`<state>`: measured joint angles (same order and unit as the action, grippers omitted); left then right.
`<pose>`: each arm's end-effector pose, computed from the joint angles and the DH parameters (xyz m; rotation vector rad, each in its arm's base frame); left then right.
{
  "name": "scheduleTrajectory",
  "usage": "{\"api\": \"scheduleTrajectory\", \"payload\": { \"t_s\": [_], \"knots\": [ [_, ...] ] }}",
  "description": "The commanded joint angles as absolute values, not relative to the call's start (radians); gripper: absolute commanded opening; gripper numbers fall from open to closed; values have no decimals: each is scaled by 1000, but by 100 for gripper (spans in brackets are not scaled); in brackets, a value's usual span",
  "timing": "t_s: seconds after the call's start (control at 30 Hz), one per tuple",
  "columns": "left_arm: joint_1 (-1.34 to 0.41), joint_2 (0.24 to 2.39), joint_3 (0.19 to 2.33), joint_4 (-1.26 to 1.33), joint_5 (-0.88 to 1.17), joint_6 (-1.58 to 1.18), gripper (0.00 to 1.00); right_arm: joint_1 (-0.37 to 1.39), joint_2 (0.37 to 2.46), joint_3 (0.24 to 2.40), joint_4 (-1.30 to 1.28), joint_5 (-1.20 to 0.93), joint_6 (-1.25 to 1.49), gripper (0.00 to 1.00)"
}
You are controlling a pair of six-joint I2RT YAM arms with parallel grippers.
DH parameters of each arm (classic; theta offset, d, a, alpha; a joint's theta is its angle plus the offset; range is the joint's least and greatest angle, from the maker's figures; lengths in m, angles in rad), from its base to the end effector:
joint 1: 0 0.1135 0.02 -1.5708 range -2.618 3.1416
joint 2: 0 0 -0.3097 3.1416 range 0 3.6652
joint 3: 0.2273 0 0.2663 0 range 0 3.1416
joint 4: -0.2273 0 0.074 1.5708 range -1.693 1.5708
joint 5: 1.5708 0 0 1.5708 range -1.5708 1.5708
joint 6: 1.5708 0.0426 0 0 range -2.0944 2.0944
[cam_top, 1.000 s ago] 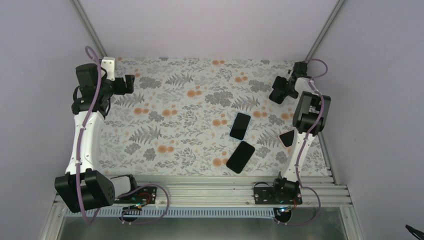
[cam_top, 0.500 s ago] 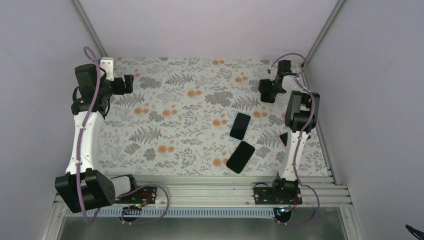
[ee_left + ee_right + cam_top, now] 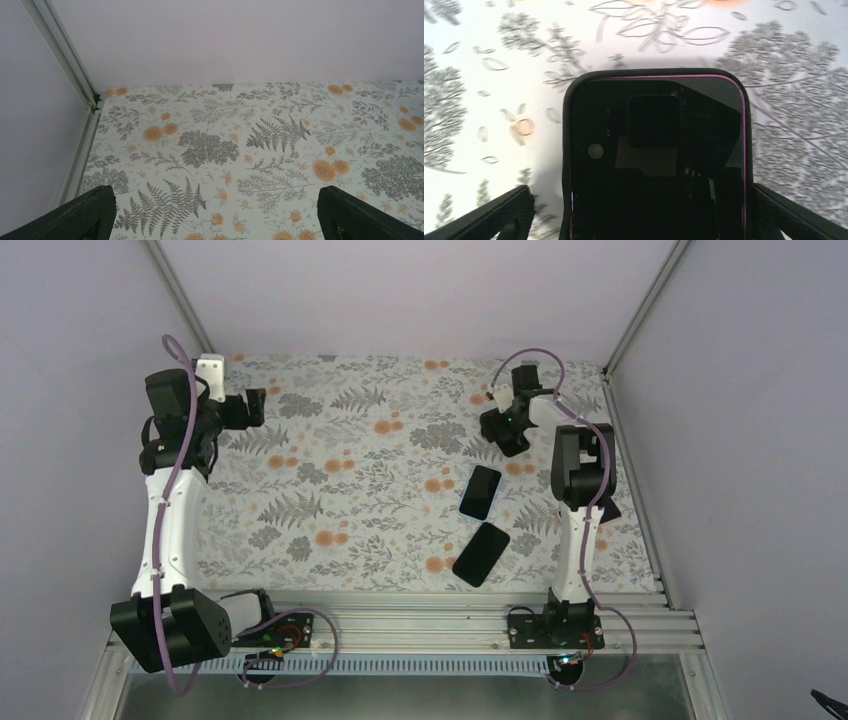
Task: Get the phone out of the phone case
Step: Move the phone to the center of the board, then pick up the phone at the center of the board.
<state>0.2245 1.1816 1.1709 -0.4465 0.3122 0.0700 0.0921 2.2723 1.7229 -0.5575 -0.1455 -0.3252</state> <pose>0.2616 0.0463 0.4067 0.0410 2.0062 -0.1285 0.5217 0.0544 0.1619 -0.5963 2.5949 0.1196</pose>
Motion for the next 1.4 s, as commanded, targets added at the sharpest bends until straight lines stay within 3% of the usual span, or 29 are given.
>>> {"api": "scheduleTrajectory", "payload": {
  "t_s": [0.0,0.4,0.57,0.77,1.03,1.17,1.23,1.3,1.37],
  "knots": [
    [231,1152,1154,-430,339,72,100,131,2248,1680,-632,-132,-405,99],
    [233,1121,1127,-416,323,92,100,132,2222,1605,-711,22,-465,99],
    [233,1108,1122,-414,321,97,100,132,2217,1592,-721,30,-482,92],
    [233,1088,1109,-412,317,103,100,132,2260,1651,-757,28,-474,70],
    [233,1085,1111,-419,314,110,100,134,2206,1700,-750,27,-463,59],
    [233,1093,1123,-425,321,107,100,137,2163,1705,-742,26,-467,59],
    [233,1096,1126,-427,330,106,100,137,2162,1709,-750,22,-473,64],
    [233,1098,1129,-429,337,108,100,137,2172,1712,-759,21,-479,73],
    [233,1095,1129,-432,341,109,100,137,2186,1711,-767,21,-484,88]
  ]
}}
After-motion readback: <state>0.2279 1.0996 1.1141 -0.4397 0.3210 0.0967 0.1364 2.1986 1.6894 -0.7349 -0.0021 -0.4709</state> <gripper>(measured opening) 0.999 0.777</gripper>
